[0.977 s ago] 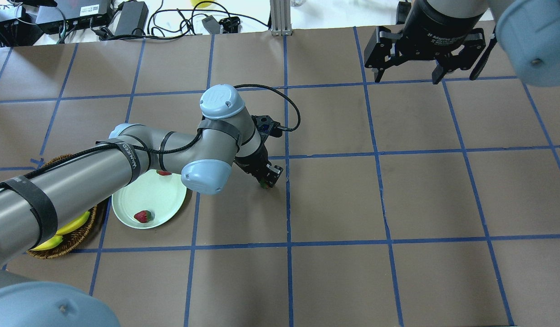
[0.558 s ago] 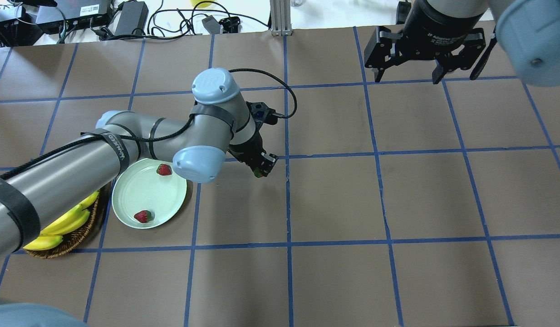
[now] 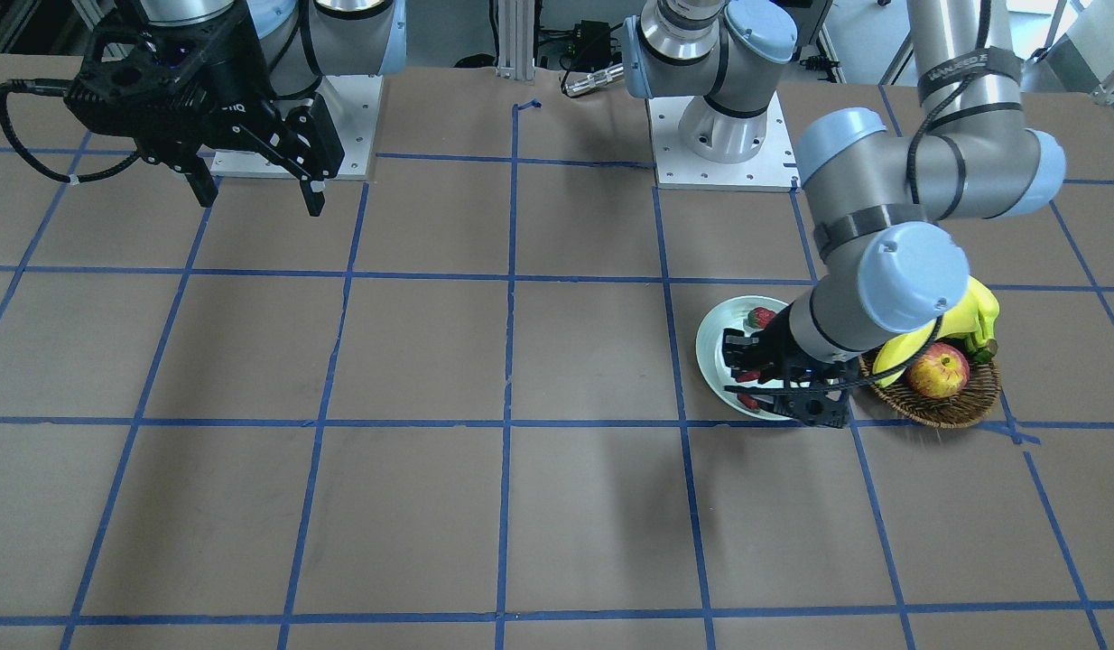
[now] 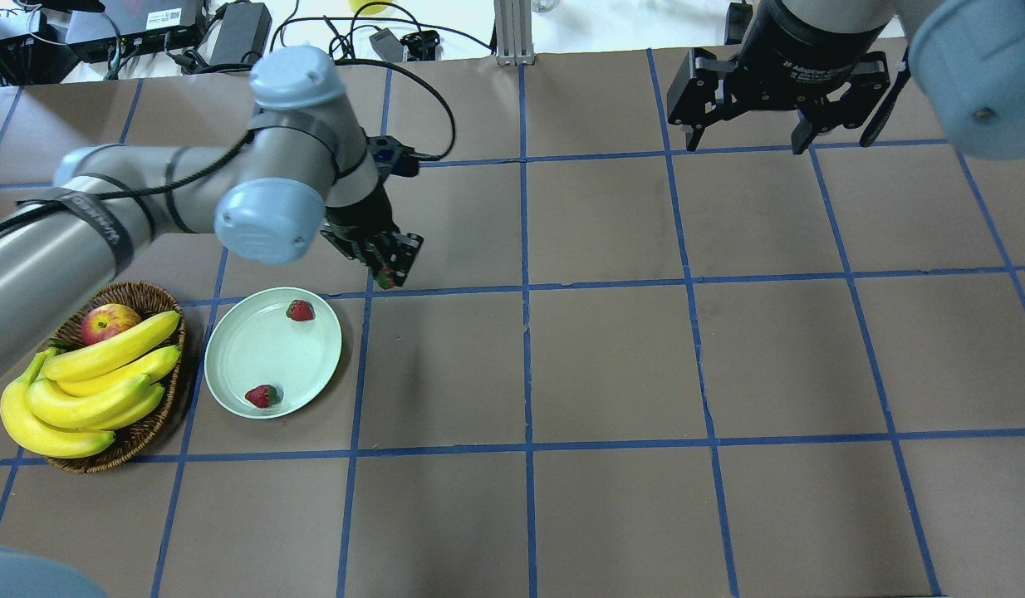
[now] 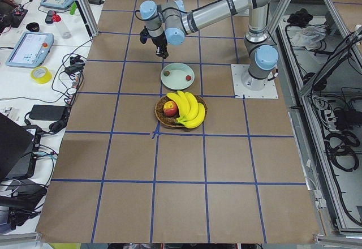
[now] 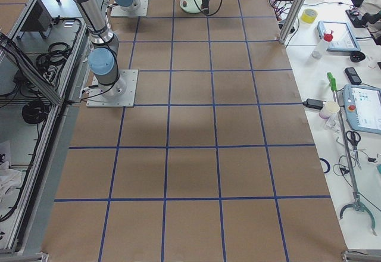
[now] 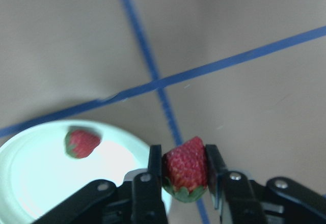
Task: Collect all strawberries into plate
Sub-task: 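Carry the strawberry to the plate and open the left gripper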
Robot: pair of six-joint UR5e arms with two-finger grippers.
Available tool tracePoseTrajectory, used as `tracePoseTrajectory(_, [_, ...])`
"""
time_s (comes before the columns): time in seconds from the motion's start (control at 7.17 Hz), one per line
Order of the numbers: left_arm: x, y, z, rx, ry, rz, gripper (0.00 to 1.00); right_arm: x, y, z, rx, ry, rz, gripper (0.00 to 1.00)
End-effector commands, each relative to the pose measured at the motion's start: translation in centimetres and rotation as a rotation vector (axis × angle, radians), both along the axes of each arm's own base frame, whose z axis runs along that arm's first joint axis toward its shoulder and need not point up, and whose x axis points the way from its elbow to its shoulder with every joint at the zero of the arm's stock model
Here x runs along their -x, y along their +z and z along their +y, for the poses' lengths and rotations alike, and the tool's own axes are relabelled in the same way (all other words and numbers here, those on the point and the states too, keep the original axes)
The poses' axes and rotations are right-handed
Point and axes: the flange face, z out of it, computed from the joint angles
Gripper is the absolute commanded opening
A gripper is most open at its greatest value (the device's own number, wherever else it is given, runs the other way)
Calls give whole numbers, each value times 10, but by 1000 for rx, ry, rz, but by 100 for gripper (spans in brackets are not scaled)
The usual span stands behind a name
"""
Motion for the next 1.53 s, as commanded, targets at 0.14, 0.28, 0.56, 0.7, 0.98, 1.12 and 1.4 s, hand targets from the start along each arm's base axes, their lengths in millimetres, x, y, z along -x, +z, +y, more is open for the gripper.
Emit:
tracePoseTrajectory(0.14, [-57,-15,7,-73,94,3,0,0,-1,0,-3,1,0,100])
tracePoseTrajectory(0.28, [-56,-29,12,-101,95,10,25,0,0,1,-1,1,2,100])
tracePoseTrajectory(0.56, [-52,-36,25,-128,97,13,44,0,-1,1,-6,3,2,100])
tracePoseTrajectory(0.7, [-53,-36,25,-127,100,11,66,1,-1,1,-6,3,4,100])
tracePoseTrajectory(0.98, [-48,-25,24,-111,102,6,100,0,0,2,-6,3,2,100])
tracePoseTrajectory(1.12, [-47,7,17,-48,107,-12,100,1,0,2,-6,1,4,100])
tracePoseTrajectory(1.4, [-53,118,-2,39,183,-73,100,2,1,2,-6,1,7,100])
